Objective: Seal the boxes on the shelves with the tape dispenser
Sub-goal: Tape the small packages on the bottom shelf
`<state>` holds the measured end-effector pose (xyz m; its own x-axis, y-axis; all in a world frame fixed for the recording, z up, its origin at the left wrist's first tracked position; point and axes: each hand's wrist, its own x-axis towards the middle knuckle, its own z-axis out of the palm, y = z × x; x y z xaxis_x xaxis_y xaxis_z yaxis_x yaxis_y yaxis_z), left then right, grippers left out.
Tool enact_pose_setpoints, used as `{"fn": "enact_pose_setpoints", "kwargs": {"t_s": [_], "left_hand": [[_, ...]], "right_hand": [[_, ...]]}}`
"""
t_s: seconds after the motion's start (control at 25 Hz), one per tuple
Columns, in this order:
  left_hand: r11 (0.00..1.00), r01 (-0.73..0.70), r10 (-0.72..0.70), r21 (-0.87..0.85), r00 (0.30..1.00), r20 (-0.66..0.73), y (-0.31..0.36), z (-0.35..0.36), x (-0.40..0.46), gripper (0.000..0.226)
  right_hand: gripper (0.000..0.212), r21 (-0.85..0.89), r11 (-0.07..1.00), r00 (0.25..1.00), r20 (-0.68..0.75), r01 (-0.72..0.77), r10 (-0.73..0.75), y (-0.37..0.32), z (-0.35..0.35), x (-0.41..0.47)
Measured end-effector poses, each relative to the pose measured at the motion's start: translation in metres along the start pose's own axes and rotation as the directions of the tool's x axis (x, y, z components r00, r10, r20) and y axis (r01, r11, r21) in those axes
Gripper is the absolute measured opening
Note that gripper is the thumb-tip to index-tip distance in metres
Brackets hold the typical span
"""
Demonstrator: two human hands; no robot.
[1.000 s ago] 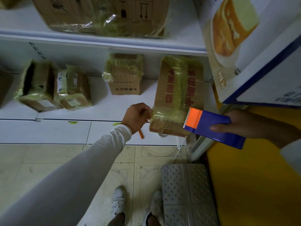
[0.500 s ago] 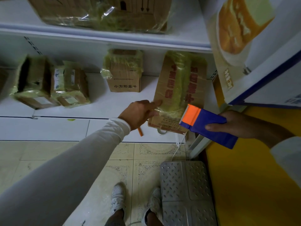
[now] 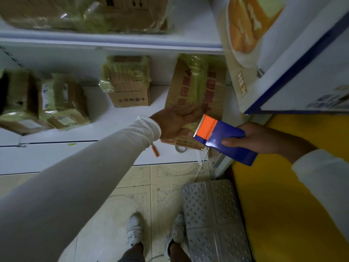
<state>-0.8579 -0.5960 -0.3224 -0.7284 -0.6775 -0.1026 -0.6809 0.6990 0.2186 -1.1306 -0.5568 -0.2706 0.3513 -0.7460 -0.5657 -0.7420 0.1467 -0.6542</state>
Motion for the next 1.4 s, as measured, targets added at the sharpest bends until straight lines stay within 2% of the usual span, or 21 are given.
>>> {"fn": "enact_pose_setpoints", "kwargs": {"t_s": [0.04, 0.12, 0.2, 0.36, 0.44, 0.52, 0.64, 0.72, 0.84, 0.88, 0.96, 1.0, 1.08, 1.16, 1.2, 1.28, 1.32, 1.4], "left_hand": [[1.000, 0.010, -0.010, -0.009, 1.000, 0.024, -0.002, 0.004, 0.006, 0.065], [0.999, 0.015, -0.016, -0.042, 1.000, -0.015, -0.010, 0.009, 0.010, 0.060], [0.998, 0.011, -0.012, -0.055, 0.999, -0.031, -0.013, 0.008, 0.008, 0.059], [0.998, -0.018, 0.017, -0.060, 1.000, -0.015, -0.011, 0.002, 0.008, 0.058], [1.000, -0.003, 0.004, -0.011, 1.000, 0.020, -0.012, -0.001, 0.004, 0.060], [0.994, 0.057, -0.061, 0.092, 0.997, 0.046, 0.000, -0.004, 0.010, 0.070], [0.945, 0.226, -0.214, 0.236, 0.974, -0.076, 0.043, -0.002, 0.035, 0.090], [0.943, 0.243, -0.220, 0.229, 0.968, -0.121, 0.064, 0.012, 0.042, 0.081], [0.953, 0.196, -0.189, 0.229, 0.980, -0.055, 0.061, 0.020, 0.047, 0.066], [0.952, 0.191, -0.189, 0.241, 0.982, -0.032, 0.058, 0.020, 0.048, 0.065], [0.950, 0.180, -0.183, 0.254, 0.983, -0.014, 0.054, 0.019, 0.046, 0.064], [0.957, 0.150, -0.157, 0.250, 0.988, 0.005, 0.052, 0.018, 0.042, 0.064], [0.965, 0.117, -0.124, 0.234, 0.992, 0.016, 0.050, 0.017, 0.035, 0.071], [0.958, 0.224, -0.225, 0.180, 0.974, -0.015, 0.061, 0.016, 0.037, 0.086], [0.937, 0.302, -0.299, 0.174, 0.953, -0.047, 0.071, 0.017, 0.045, 0.086], [0.888, 0.426, -0.411, 0.172, 0.904, -0.116, 0.093, 0.023, 0.061, 0.067], [0.874, 0.457, -0.438, 0.164, 0.888, -0.137, 0.099, 0.026, 0.066, 0.060], [0.871, 0.465, -0.445, 0.155, 0.883, -0.148, 0.097, 0.029, 0.064, 0.060]], "right_hand": [[0.057, -0.008, 1.000, 1.000, -0.002, 0.010, -0.010, 0.002, 0.002, 0.000], [0.053, -0.024, 0.999, 0.999, 0.004, 0.037, -0.037, 0.005, 0.002, -0.003], [0.058, -0.050, 0.998, 0.999, 0.005, 0.036, -0.036, 0.014, -0.002, -0.010], [0.040, -0.081, 0.991, 0.993, -0.055, -0.108, 0.103, 0.046, -0.022, -0.051], [0.042, -0.066, 0.986, 0.986, -0.074, -0.152, 0.147, 0.054, -0.022, -0.061], [0.044, -0.084, 0.987, 0.984, -0.124, -0.136, 0.125, 0.054, -0.014, -0.055], [0.038, -0.136, 0.981, 0.975, -0.188, -0.141, 0.114, 0.053, -0.007, -0.044], [0.037, -0.151, 0.970, 0.962, -0.226, -0.192, 0.156, 0.056, -0.006, -0.044], [0.049, -0.204, 0.944, 0.931, -0.312, -0.260, 0.189, 0.054, 0.003, -0.035], [0.050, -0.264, 0.920, 0.915, -0.361, -0.288, 0.183, 0.051, 0.008, -0.027], [0.046, -0.462, 0.798, 0.872, -0.464, -0.386, 0.154, 0.049, 0.017, -0.015], [0.044, -0.507, 0.743, 0.859, -0.479, -0.437, 0.178, 0.054, 0.020, -0.015], [0.043, -0.464, 0.729, 0.844, -0.445, -0.503, 0.300, 0.074, 0.023, -0.025], [0.049, -0.372, 0.765, 0.833, -0.408, -0.525, 0.373, 0.087, 0.029, -0.039], [0.051, -0.327, 0.795, 0.833, -0.415, -0.511, 0.365, 0.088, 0.032, -0.044], [0.053, -0.252, 0.864, 0.850, -0.431, -0.436, 0.303, 0.083, 0.038, -0.047], [0.053, -0.220, 0.893, 0.861, -0.429, -0.392, 0.273, 0.079, 0.041, -0.049], [0.052, -0.164, 0.938, 0.882, -0.419, -0.304, 0.213, 0.071, 0.044, -0.051]]}}
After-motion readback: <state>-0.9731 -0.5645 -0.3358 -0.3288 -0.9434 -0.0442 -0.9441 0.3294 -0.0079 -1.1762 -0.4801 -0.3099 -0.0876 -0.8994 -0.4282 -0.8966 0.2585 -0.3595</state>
